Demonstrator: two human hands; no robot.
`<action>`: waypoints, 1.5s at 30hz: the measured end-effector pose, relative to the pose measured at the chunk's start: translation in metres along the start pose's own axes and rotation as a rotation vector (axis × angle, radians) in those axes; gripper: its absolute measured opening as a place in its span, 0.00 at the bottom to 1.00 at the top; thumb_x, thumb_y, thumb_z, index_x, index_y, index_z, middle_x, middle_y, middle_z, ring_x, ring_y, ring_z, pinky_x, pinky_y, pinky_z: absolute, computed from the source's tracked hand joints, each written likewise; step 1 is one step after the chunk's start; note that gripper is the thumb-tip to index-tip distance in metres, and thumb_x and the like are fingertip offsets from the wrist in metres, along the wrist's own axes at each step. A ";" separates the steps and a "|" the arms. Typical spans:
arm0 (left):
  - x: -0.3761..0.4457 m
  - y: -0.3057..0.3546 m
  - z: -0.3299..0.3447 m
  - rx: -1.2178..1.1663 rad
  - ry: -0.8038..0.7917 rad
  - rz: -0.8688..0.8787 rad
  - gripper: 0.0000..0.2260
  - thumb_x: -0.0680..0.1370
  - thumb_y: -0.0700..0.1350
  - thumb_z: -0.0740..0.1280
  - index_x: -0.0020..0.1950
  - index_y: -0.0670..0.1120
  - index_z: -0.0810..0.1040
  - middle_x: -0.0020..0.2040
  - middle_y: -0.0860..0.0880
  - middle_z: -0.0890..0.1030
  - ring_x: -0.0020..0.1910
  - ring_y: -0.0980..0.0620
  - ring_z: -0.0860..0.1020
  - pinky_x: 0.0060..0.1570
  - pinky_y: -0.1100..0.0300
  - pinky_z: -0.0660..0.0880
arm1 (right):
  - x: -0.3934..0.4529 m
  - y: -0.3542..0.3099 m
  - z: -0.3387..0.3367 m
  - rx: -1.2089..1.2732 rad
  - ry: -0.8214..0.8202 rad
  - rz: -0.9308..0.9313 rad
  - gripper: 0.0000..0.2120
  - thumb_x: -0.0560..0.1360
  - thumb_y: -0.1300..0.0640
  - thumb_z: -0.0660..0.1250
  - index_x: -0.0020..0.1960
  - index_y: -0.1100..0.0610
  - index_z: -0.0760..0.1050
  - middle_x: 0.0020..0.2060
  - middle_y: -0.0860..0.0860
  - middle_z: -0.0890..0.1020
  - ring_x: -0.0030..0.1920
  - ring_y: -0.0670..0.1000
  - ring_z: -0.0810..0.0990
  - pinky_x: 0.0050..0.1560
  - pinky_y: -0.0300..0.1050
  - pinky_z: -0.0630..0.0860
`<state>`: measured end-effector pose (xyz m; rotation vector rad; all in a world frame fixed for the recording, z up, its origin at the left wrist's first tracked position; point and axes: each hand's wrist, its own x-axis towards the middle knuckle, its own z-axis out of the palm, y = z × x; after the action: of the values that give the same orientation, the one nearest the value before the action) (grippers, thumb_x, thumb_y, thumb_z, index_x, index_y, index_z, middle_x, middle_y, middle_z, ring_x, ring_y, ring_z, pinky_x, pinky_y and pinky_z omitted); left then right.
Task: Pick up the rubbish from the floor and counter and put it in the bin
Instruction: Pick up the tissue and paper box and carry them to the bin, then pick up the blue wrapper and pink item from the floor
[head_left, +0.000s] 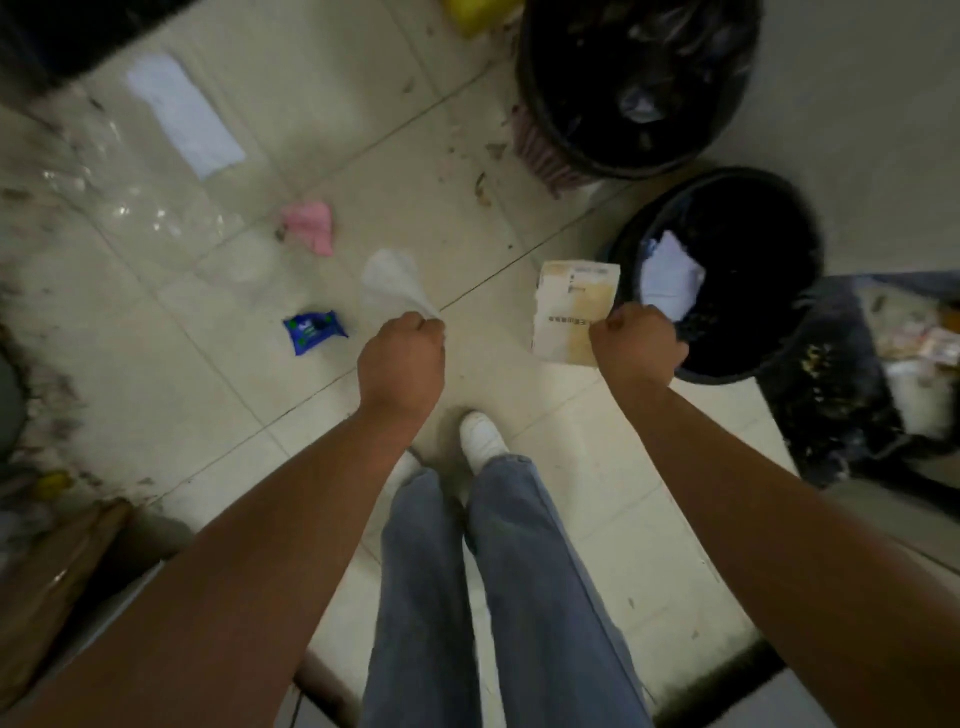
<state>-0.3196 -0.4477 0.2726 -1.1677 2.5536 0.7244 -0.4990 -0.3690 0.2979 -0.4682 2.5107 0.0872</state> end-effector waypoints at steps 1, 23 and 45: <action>0.006 0.020 -0.016 -0.004 0.002 0.047 0.13 0.51 0.32 0.82 0.29 0.42 0.83 0.24 0.44 0.80 0.19 0.47 0.78 0.17 0.68 0.72 | 0.002 0.010 -0.025 0.031 0.024 0.046 0.11 0.75 0.61 0.59 0.51 0.65 0.77 0.54 0.64 0.79 0.56 0.63 0.76 0.60 0.52 0.69; 0.148 0.305 0.063 0.007 -0.361 -0.014 0.20 0.81 0.44 0.58 0.73 0.43 0.62 0.74 0.43 0.64 0.73 0.44 0.62 0.69 0.52 0.65 | 0.183 0.201 -0.105 0.010 -0.231 0.215 0.19 0.76 0.53 0.60 0.63 0.64 0.69 0.62 0.62 0.74 0.63 0.63 0.72 0.62 0.56 0.71; 0.029 -0.066 -0.081 0.261 -0.178 -0.521 0.25 0.82 0.51 0.55 0.77 0.49 0.52 0.79 0.48 0.49 0.78 0.44 0.44 0.76 0.46 0.48 | 0.047 -0.124 -0.032 -0.315 -0.151 -0.871 0.28 0.80 0.48 0.53 0.75 0.58 0.50 0.77 0.57 0.51 0.77 0.58 0.46 0.77 0.54 0.45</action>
<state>-0.2896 -0.5457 0.3072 -1.5038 1.9912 0.3398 -0.5086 -0.5048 0.3035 -1.5631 1.9498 0.1673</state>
